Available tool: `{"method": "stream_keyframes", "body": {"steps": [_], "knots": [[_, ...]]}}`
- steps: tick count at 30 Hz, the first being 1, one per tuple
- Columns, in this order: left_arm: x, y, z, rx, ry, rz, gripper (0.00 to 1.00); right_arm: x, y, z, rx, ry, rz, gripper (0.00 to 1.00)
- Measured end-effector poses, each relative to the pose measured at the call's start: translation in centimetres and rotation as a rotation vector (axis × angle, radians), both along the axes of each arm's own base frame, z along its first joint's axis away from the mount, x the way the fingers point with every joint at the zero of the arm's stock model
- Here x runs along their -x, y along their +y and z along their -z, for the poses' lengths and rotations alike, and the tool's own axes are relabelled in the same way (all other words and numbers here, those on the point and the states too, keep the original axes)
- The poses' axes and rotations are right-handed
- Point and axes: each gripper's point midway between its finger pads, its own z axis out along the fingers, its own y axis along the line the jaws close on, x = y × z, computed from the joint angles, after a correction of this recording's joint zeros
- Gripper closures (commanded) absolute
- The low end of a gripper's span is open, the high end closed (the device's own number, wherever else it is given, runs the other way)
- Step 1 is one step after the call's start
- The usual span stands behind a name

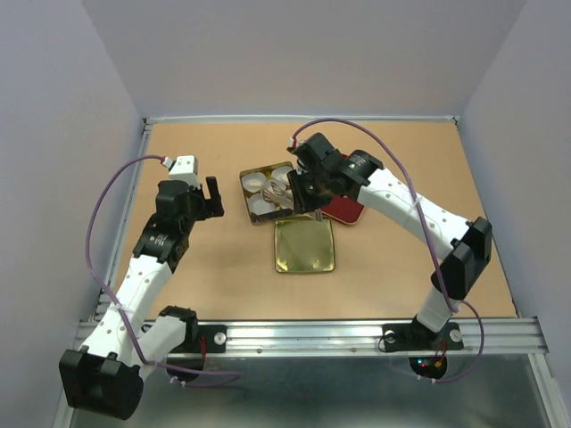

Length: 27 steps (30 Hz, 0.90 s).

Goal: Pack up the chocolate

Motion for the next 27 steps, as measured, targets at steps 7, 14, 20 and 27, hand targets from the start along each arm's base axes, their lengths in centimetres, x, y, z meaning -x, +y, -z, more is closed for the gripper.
{"method": "stream_keyframes", "body": {"steps": [7, 14, 20, 27], "knots": [[-0.2, 0.0, 0.4, -0.003, 0.011, 0.0, 0.07, -0.4, 0.8, -0.2, -0.016, 0.003, -0.012, 0.66], [-0.3, -0.1, 0.7, -0.009, 0.02, 0.001, 0.07, -0.5, 1.3, 0.7, -0.008, 0.024, -0.021, 0.6], [-0.3, 0.0, 0.7, -0.009, 0.02, 0.001, 0.07, -0.2, 1.6, 0.7, -0.012, 0.03, -0.032, 0.57], [-0.3, -0.1, 0.7, -0.009, 0.021, 0.001, 0.07, 0.0, 1.8, 0.7, -0.017, 0.035, -0.04, 0.54]]}}
